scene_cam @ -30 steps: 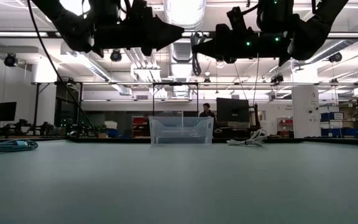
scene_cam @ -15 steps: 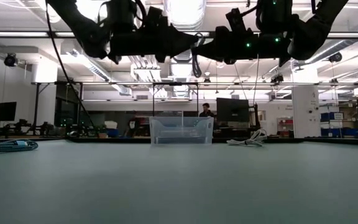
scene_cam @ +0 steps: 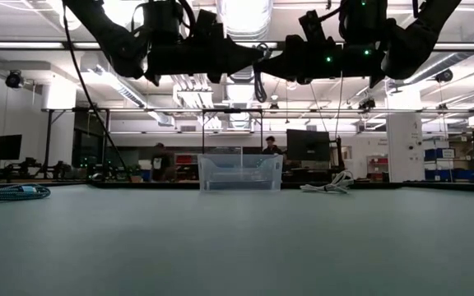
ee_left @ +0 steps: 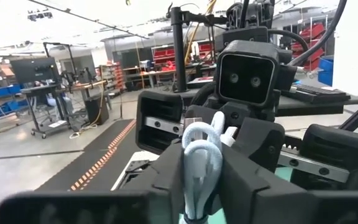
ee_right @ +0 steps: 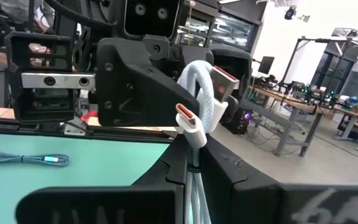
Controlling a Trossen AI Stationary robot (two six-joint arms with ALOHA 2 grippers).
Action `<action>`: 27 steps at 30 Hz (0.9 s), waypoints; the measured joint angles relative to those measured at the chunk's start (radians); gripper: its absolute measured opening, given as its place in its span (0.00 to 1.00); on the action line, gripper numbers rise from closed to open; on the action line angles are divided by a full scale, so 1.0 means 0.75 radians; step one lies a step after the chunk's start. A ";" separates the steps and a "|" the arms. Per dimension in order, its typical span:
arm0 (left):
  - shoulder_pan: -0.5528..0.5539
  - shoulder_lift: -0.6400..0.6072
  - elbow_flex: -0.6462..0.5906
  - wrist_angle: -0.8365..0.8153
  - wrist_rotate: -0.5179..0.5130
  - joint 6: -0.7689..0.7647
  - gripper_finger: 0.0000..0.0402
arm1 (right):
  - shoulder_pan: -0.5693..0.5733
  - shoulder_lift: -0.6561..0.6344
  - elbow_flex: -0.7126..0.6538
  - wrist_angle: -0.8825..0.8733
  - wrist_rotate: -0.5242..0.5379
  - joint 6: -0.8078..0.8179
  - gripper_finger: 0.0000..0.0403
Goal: Pick and place USB-C Cables
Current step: Put the bottom right white charger cable into the transparent bin
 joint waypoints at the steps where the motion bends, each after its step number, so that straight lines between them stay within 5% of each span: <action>1: 0.000 0.000 0.000 0.000 0.000 0.000 0.12 | 0.000 0.000 0.000 -0.001 0.002 0.000 0.04; 7: 0.001 -0.001 0.000 -0.001 0.000 -0.002 0.06 | 0.000 0.000 0.000 -0.001 0.013 0.000 0.07; 16: -0.001 -0.008 0.000 -0.014 0.005 -0.009 0.05 | 0.000 -0.024 0.000 -0.019 0.018 0.028 0.30; 27: 0.026 -0.064 0.027 -0.157 0.004 0.003 0.05 | -0.005 -0.267 0.000 -0.410 0.131 0.011 0.40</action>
